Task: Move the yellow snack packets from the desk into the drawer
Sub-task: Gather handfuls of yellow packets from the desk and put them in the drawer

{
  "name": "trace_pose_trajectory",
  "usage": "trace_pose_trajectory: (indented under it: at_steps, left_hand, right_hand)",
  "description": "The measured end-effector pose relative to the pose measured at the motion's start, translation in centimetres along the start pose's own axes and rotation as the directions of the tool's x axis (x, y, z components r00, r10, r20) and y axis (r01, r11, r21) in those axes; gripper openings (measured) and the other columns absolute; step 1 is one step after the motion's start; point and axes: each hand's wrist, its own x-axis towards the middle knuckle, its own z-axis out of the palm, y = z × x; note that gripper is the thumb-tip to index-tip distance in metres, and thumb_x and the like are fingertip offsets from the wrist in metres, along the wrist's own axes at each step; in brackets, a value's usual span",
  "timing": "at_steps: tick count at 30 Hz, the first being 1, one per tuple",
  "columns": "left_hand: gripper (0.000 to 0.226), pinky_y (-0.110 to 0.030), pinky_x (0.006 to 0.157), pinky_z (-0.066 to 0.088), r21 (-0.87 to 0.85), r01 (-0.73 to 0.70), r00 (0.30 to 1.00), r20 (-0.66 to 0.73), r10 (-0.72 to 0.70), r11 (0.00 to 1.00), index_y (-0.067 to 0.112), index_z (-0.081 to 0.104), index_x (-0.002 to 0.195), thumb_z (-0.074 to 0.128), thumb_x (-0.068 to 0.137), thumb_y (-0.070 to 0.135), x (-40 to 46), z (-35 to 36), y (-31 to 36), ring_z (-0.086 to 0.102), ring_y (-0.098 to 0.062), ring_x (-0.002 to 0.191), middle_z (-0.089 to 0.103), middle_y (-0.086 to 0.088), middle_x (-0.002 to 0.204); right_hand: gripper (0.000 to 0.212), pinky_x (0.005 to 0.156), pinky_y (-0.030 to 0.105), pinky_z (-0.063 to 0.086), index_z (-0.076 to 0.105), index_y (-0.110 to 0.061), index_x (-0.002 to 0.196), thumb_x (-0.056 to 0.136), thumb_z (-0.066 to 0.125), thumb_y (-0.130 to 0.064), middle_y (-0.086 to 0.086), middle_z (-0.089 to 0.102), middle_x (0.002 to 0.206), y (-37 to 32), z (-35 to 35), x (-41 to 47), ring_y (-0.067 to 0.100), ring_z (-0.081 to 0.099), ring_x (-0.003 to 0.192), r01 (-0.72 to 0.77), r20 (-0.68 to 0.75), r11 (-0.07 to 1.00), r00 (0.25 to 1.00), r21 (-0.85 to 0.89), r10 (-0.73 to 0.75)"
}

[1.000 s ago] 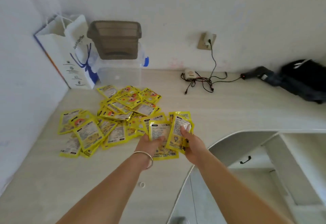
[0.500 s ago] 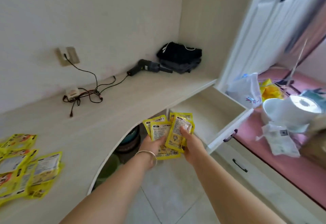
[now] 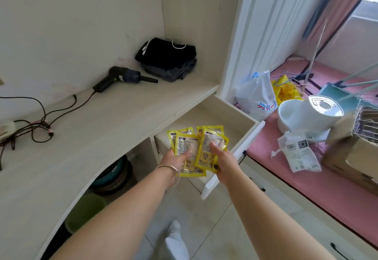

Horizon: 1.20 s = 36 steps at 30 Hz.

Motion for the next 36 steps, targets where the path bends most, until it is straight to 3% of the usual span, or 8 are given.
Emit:
trace_pose_trajectory:
  at_steps: [9,15,18,20,22,24,30,36]
  left_hand:
    - [0.040,-0.032,0.090,0.044,0.053,0.177,0.971,0.156,-0.183,0.983,0.009,0.056,0.117,0.069,0.084,0.027,14.1,3.0,3.1,0.059,-0.024,0.102,0.064,-0.006,0.109]
    - [0.039,-0.047,0.095,0.051,0.183,0.298,0.899,0.276,-0.340,0.937,0.008,0.058,0.118,0.067,0.080,0.005,22.3,5.6,4.4,0.064,-0.031,0.100,0.068,-0.014,0.108]
    - [0.038,-0.047,0.099,0.049,0.243,0.332,0.866,0.306,-0.397,0.911,0.005,0.058,0.118,0.066,0.081,-0.002,25.7,7.4,3.5,0.065,-0.032,0.099,0.068,-0.018,0.108]
    - [0.036,-0.041,0.091,0.053,0.272,0.336,0.864,0.292,-0.410,0.902,0.004,0.058,0.115,0.067,0.081,0.000,28.1,8.7,2.6,0.067,-0.029,0.090,0.070,-0.014,0.099]
    - [0.026,-0.030,0.069,0.052,0.292,0.338,0.863,0.282,-0.419,0.894,0.008,0.056,0.107,0.063,0.084,-0.002,30.4,10.0,1.1,0.062,-0.019,0.073,0.065,-0.006,0.085]
    - [0.028,-0.026,0.061,0.047,0.308,0.342,0.864,0.268,-0.426,0.888,0.008,0.055,0.111,0.061,0.086,-0.003,32.0,11.4,-0.5,0.059,-0.015,0.070,0.063,-0.006,0.086]
    - [0.066,-0.042,0.103,0.045,0.420,0.332,0.880,0.185,-0.438,0.845,0.004,0.048,0.129,0.078,0.072,0.019,36.1,13.7,-4.7,0.060,-0.029,0.115,0.060,-0.013,0.127]
    - [0.051,-0.036,0.090,0.051,0.651,0.161,0.945,0.115,-0.306,0.742,0.012,0.054,0.113,0.079,0.070,0.021,37.8,15.0,-5.4,0.064,-0.030,0.104,0.067,-0.008,0.113]
  right_hand:
    - [0.017,0.091,0.045,0.052,0.060,-0.013,0.102,0.092,0.060,-0.026,0.012,0.069,0.098,-2.7,1.2,12.5,0.031,0.067,0.092,-0.084,-0.199,0.996,0.976,0.031,0.089]
    - [0.003,0.091,0.046,0.051,0.060,-0.013,0.089,0.090,0.057,-0.014,0.011,0.066,0.089,-4.0,0.5,19.1,0.032,0.065,0.086,-0.146,-0.319,0.989,0.936,0.035,0.150]
    - [0.008,0.087,0.044,0.051,0.060,-0.012,0.097,0.090,0.056,-0.009,0.009,0.066,0.089,-4.0,-0.7,22.3,0.028,0.065,0.082,-0.183,-0.337,0.982,0.922,0.049,0.189]
    - [0.016,0.083,0.042,0.052,0.059,-0.011,0.106,0.091,0.056,-0.008,0.009,0.067,0.091,-3.7,-1.6,24.5,0.026,0.065,0.082,-0.212,-0.345,0.974,0.911,0.080,0.227]
    - [0.024,0.085,0.043,0.053,0.057,-0.010,0.115,0.092,0.056,-0.008,0.010,0.067,0.096,-2.9,-2.6,26.8,0.028,0.066,0.086,-0.250,-0.365,0.963,0.891,0.104,0.271]
    - [0.028,0.092,0.046,0.052,0.056,-0.011,0.119,0.092,0.056,-0.009,0.012,0.067,0.106,-1.9,-3.6,28.9,0.031,0.065,0.095,-0.280,-0.386,0.953,0.872,0.115,0.302]
    - [0.027,0.092,0.044,0.052,0.056,-0.010,0.117,0.090,0.060,-0.010,0.012,0.066,0.112,0.3,-5.5,33.4,0.030,0.065,0.100,-0.317,-0.446,0.941,0.830,0.119,0.336]
    - [0.041,0.098,0.047,0.049,0.051,-0.012,0.125,0.086,0.063,-0.019,0.009,0.064,0.117,2.0,-6.5,36.2,0.031,0.063,0.106,-0.365,-0.561,0.931,0.773,-0.014,0.295]
